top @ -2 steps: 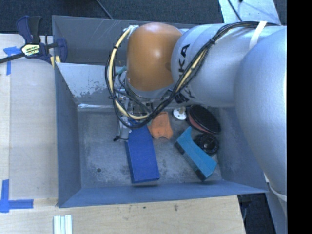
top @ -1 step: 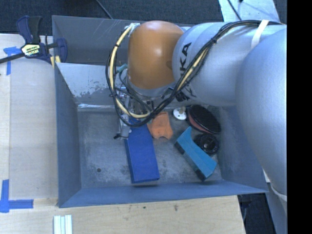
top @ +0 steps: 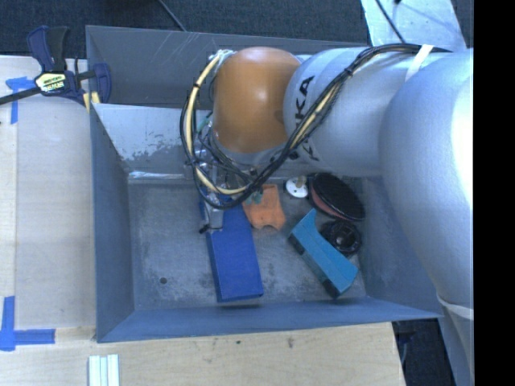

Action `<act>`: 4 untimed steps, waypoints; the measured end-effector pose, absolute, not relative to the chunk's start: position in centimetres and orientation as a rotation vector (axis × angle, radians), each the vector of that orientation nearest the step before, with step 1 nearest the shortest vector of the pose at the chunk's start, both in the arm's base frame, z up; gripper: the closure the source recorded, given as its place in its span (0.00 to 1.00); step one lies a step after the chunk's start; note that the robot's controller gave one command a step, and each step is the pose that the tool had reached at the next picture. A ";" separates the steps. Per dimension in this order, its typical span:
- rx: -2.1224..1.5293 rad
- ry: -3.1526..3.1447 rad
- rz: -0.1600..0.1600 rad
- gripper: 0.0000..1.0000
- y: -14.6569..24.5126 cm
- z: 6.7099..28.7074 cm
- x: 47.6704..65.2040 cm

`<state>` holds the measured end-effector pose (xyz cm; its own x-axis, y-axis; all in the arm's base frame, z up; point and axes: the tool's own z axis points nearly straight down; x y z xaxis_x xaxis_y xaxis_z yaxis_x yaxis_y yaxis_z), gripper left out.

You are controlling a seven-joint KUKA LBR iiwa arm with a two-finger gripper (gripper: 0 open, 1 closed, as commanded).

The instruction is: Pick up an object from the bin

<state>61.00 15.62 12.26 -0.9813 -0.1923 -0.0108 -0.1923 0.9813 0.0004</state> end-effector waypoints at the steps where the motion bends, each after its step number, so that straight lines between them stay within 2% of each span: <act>1: -0.584 3.090 0.001 0.00 13.6 9.7 61.9; 2: -1.107 2.934 0.000 0.00 14.0 11.7 62.5; 3: -1.521 2.747 0.001 0.00 13.6 8.3 62.6; 4: -1.743 2.611 0.000 1.00 14.1 7.5 62.9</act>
Offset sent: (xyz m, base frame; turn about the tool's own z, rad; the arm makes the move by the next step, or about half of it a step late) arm 0.0158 -0.0152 -0.0046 -0.5688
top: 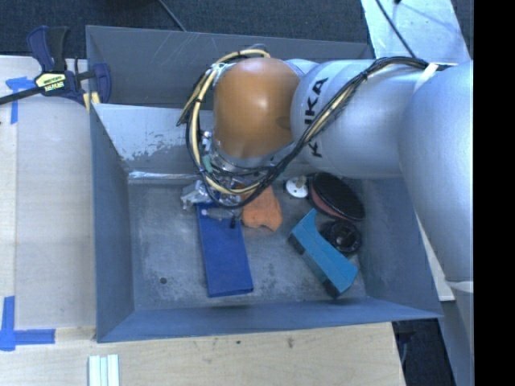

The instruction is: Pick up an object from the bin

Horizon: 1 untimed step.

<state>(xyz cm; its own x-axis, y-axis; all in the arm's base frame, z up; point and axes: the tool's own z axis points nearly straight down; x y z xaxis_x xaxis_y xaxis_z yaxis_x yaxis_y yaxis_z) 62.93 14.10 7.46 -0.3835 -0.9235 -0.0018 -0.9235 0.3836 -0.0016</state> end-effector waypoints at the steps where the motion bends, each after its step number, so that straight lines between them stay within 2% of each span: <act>1: -1.742 2.611 0.000 1.00 14.1 7.5 62.9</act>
Offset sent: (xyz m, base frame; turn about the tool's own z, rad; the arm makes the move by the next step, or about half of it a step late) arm 0.0001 0.0000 0.0040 0.0000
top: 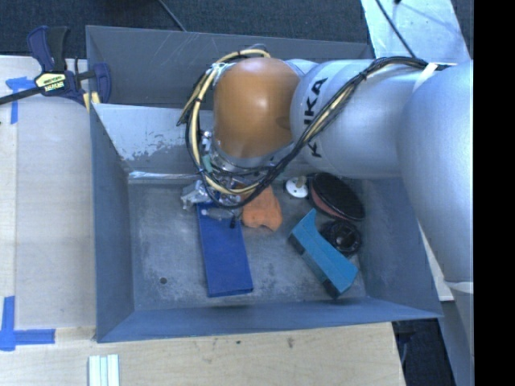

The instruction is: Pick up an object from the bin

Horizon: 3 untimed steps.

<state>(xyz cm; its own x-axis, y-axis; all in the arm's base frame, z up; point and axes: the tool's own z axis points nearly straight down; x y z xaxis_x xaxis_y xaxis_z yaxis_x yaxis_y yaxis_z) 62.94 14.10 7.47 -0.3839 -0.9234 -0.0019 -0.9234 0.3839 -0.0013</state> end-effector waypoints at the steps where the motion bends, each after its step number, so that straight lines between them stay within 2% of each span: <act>1: -1.734 2.612 0.000 1.00 14.2 8.1 63.1; 2: -1.733 2.613 0.001 1.00 14.1 10.1 63.1; 3: -1.726 2.615 -0.003 1.00 14.2 18.0 63.4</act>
Offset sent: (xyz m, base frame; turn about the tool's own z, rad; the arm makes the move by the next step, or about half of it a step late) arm 0.0001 0.0000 0.0255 0.0000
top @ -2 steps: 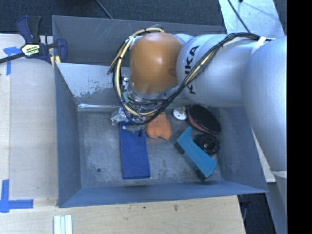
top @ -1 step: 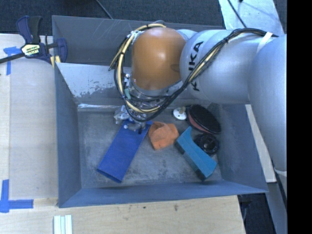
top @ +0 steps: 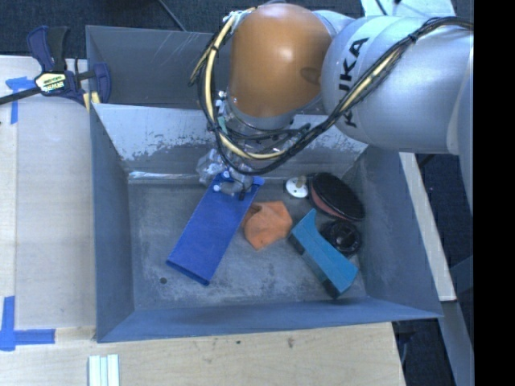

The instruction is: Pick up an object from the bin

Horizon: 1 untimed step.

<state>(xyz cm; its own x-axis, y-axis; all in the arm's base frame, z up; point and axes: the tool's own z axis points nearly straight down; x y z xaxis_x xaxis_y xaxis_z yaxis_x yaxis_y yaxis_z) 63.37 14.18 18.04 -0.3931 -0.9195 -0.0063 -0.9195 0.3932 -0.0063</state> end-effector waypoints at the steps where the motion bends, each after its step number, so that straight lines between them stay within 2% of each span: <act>1: -1.728 2.622 0.003 1.00 14.1 15.3 63.1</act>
Offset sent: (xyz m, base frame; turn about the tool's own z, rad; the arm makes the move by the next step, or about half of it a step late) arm -0.0001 0.0001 0.0080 0.0000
